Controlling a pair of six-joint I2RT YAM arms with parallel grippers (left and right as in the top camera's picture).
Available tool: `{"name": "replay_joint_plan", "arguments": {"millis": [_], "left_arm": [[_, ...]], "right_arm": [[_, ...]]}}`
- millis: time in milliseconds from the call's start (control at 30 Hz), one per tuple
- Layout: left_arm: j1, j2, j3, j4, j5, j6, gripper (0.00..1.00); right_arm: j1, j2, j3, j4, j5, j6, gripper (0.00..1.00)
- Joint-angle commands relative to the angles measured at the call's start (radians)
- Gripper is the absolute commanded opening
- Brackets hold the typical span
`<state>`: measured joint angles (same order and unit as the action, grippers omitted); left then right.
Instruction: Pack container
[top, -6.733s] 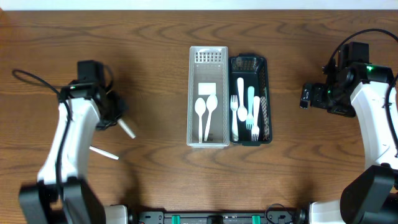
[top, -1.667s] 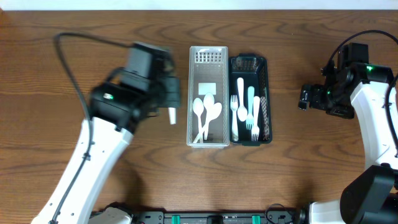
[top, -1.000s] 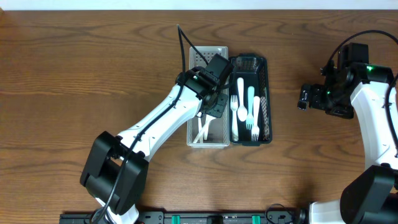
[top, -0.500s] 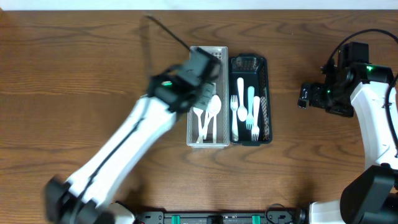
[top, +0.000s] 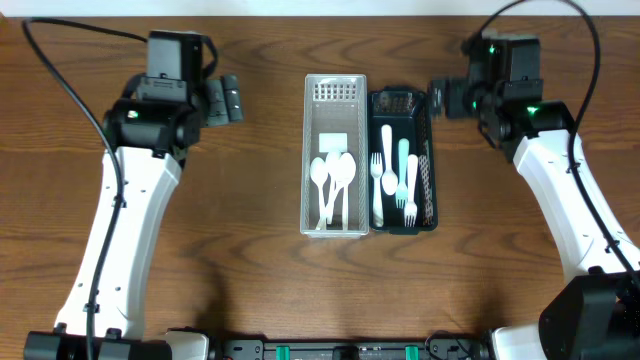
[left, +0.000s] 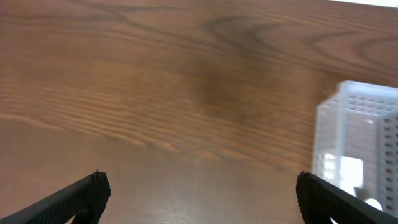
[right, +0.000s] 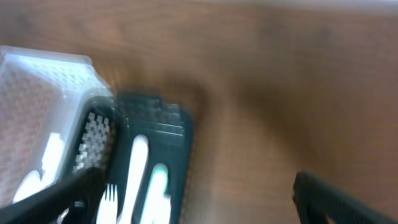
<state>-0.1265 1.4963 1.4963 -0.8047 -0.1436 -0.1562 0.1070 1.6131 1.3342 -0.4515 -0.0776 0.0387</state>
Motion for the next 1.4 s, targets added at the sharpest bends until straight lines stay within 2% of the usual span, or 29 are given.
{"name": "replay_joint_plan", "arguments": {"millis": [0, 67, 200, 433, 667, 833, 933, 1033, 1100, 1233, 1367], "left_arm": [[0.029, 0.003, 0.002, 0.008, -0.016, 0.009, 0.98], [0.050, 0.011, 0.002, 0.047, -0.027, 0.058, 0.98], [0.078, 0.006, 0.001, 0.023, -0.026, 0.056, 0.98], [0.082, -0.103, -0.114, 0.037, -0.026, 0.044, 0.98], [0.081, -0.438, -0.442, 0.237, -0.026, 0.044, 0.98], [0.057, -0.758, -0.694, 0.341, -0.026, 0.044, 0.98], [0.021, -0.958, -0.832, 0.338, -0.026, 0.044, 0.98], [-0.001, -1.155, -0.959, 0.279, -0.026, 0.044, 0.98], [-0.004, -1.244, -1.012, 0.245, -0.026, 0.044, 0.98], [-0.004, -1.357, -1.082, 0.189, -0.026, 0.044, 0.98], [-0.004, -1.361, -1.086, 0.177, -0.026, 0.044, 0.98]], "right_arm": [[0.003, -0.003, 0.004, 0.097, 0.013, -0.083, 0.99], [0.003, -0.003, 0.004, 0.116, 0.013, -0.149, 0.99], [0.003, -0.007, 0.003, 0.053, 0.055, -0.283, 0.99], [-0.018, -0.071, -0.019, -0.063, 0.098, -0.262, 0.99], [-0.034, -0.357, -0.231, 0.002, 0.098, -0.243, 0.99], [-0.034, -0.678, -0.468, 0.000, 0.101, -0.124, 0.99], [-0.034, -0.866, -0.595, -0.039, 0.141, -0.057, 0.99], [-0.034, -1.061, -0.719, -0.150, 0.218, 0.019, 0.99], [-0.034, -1.134, -0.770, -0.190, 0.237, 0.033, 0.99], [-0.034, -1.228, -0.863, -0.199, 0.238, 0.035, 0.99], [-0.034, -1.232, -0.906, -0.198, 0.166, 0.036, 0.99]]}}
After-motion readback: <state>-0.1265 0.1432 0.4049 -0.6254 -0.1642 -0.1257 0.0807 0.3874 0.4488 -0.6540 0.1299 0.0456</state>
